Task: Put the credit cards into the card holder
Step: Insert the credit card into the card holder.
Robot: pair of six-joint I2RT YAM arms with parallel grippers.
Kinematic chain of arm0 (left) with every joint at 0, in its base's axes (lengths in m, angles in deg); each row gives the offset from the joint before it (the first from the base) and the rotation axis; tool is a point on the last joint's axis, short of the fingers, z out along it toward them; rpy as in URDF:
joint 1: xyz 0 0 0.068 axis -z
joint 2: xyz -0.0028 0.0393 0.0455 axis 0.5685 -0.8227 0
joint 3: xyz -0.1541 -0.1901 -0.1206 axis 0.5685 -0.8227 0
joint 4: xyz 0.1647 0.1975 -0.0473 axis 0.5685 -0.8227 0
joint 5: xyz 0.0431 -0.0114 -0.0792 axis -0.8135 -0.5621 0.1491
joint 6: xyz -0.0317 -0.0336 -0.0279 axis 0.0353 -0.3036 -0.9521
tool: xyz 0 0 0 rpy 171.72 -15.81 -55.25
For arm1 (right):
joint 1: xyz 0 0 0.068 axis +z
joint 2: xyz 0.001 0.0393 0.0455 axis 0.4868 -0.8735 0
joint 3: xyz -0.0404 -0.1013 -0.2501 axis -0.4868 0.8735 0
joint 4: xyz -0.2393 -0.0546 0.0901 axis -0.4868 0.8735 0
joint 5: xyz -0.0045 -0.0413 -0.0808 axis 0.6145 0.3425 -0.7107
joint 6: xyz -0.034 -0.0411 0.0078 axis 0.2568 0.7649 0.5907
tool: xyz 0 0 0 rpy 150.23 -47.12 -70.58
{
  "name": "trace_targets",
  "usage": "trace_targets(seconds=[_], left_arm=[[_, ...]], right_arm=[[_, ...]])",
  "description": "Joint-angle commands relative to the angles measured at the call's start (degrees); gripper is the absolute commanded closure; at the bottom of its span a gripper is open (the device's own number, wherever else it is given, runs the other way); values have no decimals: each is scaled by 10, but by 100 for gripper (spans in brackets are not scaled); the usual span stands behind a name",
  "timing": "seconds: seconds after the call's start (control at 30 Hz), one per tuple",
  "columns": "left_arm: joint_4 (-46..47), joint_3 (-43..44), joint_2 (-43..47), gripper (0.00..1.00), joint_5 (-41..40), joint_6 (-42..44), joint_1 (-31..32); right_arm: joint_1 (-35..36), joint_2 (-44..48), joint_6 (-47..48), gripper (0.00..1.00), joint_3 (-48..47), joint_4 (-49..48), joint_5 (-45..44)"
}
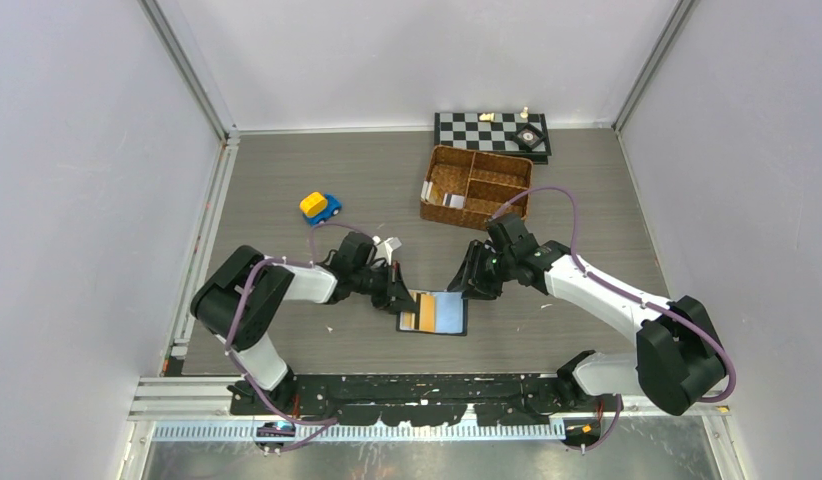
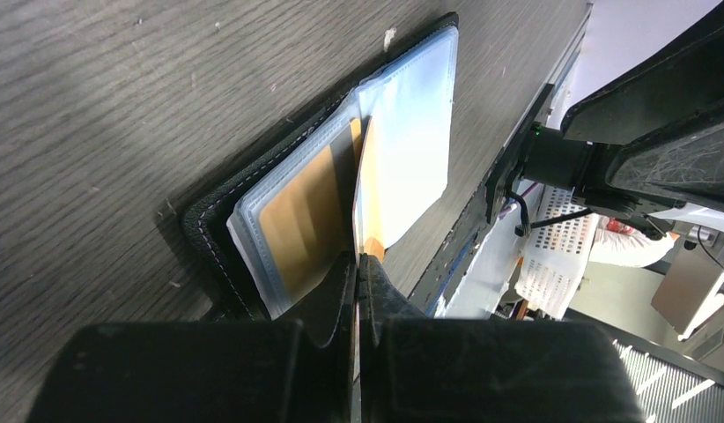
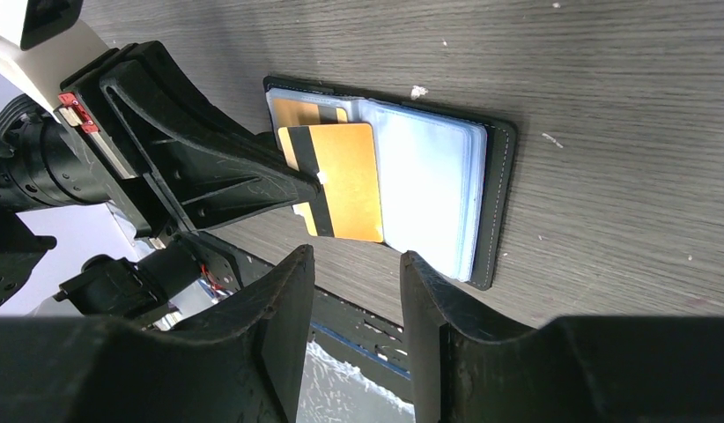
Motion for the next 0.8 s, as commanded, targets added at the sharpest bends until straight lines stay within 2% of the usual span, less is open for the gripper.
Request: trace_targets(seconds=[0.0, 0.77], left_arm=[[32, 3, -17, 100, -3, -1, 1], [48, 38, -52, 100, 41, 44, 1]], right_arm=[[3, 3, -5, 55, -6, -7, -8], [3, -10, -5, 55, -8, -12, 3]])
